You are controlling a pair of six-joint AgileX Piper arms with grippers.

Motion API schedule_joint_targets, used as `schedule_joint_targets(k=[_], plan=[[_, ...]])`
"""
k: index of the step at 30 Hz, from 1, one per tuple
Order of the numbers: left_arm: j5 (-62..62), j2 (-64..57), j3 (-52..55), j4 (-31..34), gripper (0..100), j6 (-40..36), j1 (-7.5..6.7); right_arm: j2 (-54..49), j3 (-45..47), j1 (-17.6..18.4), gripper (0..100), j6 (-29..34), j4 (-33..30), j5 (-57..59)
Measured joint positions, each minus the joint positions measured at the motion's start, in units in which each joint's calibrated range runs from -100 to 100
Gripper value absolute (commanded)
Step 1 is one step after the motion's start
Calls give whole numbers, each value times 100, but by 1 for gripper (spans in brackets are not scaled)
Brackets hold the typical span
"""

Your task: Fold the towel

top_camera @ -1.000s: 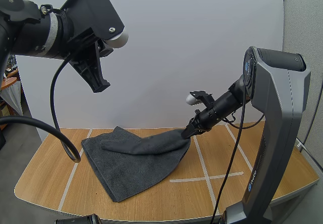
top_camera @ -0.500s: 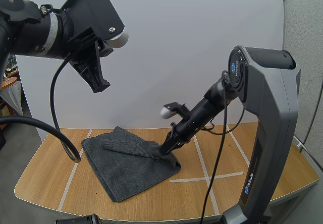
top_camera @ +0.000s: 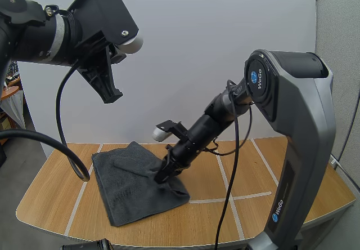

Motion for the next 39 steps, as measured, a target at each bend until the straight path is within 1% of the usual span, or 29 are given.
schedule_joint_targets(k=[3,6,9,12,24,25,26,29,30,31,39], plan=[[0,0,0,0,0,0,0,-82,0,116,0,0,57,0],[0,0,0,0,0,0,0,-108,27,292,0,0,78,0],[0,0,0,0,0,0,0,-108,100,556,0,0,125,-2],[0,0,0,0,0,0,0,-108,115,691,0,0,201,-2],[0,0,0,0,0,0,0,-108,134,1002,0,23,478,-21],[0,0,0,0,0,0,0,-108,134,1054,1,23,478,-21],[0,-62,0,0,0,0,0,-108,134,1126,9,60,478,-21],[0,-150,0,0,0,0,0,-108,134,1149,62,93,634,-21],[0,-150,0,0,0,0,0,-108,134,1149,88,111,662,-21],[0,-150,0,0,0,0,0,-108,134,1149,100,111,673,-21],[0,-150,0,0,0,0,0,-108,134,1149,100,309,955,10]])
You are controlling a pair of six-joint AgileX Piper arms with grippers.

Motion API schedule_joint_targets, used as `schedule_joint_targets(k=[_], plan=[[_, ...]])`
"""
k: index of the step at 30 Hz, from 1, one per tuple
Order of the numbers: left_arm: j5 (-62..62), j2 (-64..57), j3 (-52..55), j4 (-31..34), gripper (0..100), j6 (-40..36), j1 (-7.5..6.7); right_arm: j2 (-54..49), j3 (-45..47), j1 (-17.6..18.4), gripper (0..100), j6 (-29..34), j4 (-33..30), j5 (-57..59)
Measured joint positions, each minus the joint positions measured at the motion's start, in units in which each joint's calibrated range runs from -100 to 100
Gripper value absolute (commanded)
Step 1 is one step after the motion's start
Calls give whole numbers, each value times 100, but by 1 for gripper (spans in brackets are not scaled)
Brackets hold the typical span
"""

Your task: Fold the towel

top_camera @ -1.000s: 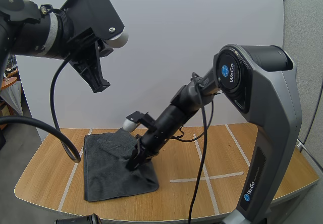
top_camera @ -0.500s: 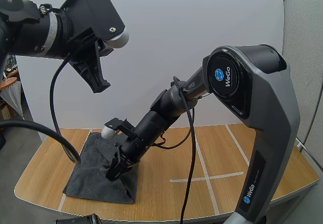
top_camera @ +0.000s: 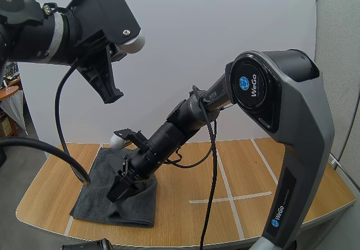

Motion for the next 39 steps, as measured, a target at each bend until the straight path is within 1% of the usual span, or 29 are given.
schedule_joint_targets(k=[5,7,8,11,13,16,18,20,23,28,39], plan=[[0,0,0,0,0,0,0,-39,-77,-8,100,108,42,0],[0,-10,0,0,0,0,0,-208,-263,-169,100,185,42,34],[0,-51,0,0,0,0,0,-282,-308,-319,100,209,29,53],[0,-147,0,0,0,0,0,-291,-327,-558,100,231,19,66],[0,-332,0,0,0,0,0,-291,-327,-798,100,242,5,49],[0,-368,0,0,0,0,0,-51,-383,-1275,100,242,79,43],[0,-381,0,0,0,0,0,265,-426,-1456,100,242,101,43],[0,-381,0,0,0,0,0,442,-466,-1525,100,233,113,26],[0,-381,0,0,0,0,0,1015,-520,-1615,100,206,182,26],[0,-381,0,0,0,0,0,1596,-536,-1620,100,124,329,9],[0,-381,0,0,0,0,0,1915,-536,-1584,100,-70,668,9]])
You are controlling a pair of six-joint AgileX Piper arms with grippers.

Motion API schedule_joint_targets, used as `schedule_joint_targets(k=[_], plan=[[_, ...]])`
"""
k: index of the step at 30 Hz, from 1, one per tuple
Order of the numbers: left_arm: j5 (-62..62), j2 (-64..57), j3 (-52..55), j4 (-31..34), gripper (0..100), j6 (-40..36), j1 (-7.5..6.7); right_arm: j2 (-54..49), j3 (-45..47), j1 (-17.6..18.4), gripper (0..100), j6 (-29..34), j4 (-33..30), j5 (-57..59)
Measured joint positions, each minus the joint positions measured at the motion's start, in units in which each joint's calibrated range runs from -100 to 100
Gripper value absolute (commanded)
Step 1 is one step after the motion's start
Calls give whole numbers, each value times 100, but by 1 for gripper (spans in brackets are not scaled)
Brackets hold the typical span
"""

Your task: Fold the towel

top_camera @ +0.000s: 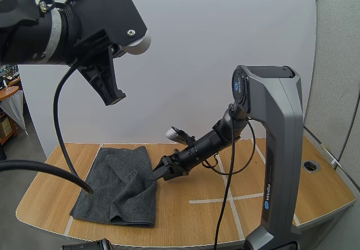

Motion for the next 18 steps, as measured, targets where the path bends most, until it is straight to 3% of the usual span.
schedule_joint_targets(k=[2,8,18], plan=[[0,0,0,0,0,0,0,57,0,256,100,-28,156,-16],[0,0,0,0,0,0,0,57,-28,402,100,-99,255,-16],[0,0,0,0,0,0,0,57,-164,-13,100,-124,-99,-82]])
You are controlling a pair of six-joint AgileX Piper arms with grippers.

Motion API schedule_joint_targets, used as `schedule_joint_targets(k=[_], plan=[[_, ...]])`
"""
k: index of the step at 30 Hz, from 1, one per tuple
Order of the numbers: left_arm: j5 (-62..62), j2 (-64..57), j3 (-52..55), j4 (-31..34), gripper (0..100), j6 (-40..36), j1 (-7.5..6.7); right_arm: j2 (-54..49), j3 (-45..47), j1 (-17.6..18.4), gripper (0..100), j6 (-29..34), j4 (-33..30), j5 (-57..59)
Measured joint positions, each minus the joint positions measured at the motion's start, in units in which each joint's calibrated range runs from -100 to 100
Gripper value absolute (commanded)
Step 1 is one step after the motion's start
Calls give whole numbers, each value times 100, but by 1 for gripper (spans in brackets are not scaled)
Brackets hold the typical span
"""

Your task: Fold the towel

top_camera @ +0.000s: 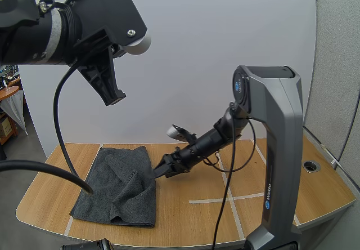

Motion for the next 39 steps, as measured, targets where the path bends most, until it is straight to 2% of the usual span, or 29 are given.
schedule_joint_targets(k=[5,10,18,19,22,26,27,33,39], plan=[[0,0,0,0,0,0,0,163,0,36,100,0,0,-14],[0,0,0,0,0,0,0,331,-17,140,100,-19,262,152],[0,0,0,0,0,0,0,360,-17,426,100,-69,481,98],[0,0,0,0,0,0,0,360,-17,449,96,-80,491,98],[0,0,0,0,0,0,0,360,-17,485,51,-120,502,-9],[0,0,0,0,0,0,0,390,-17,466,3,-130,467,-226],[0,0,0,0,0,0,0,390,-17,437,0,-130,467,-244],[0,0,0,0,0,0,0,390,-17,233,0,-130,417,-190],[0,0,0,0,0,0,0,277,-17,-124,0,-130,47,-33]])
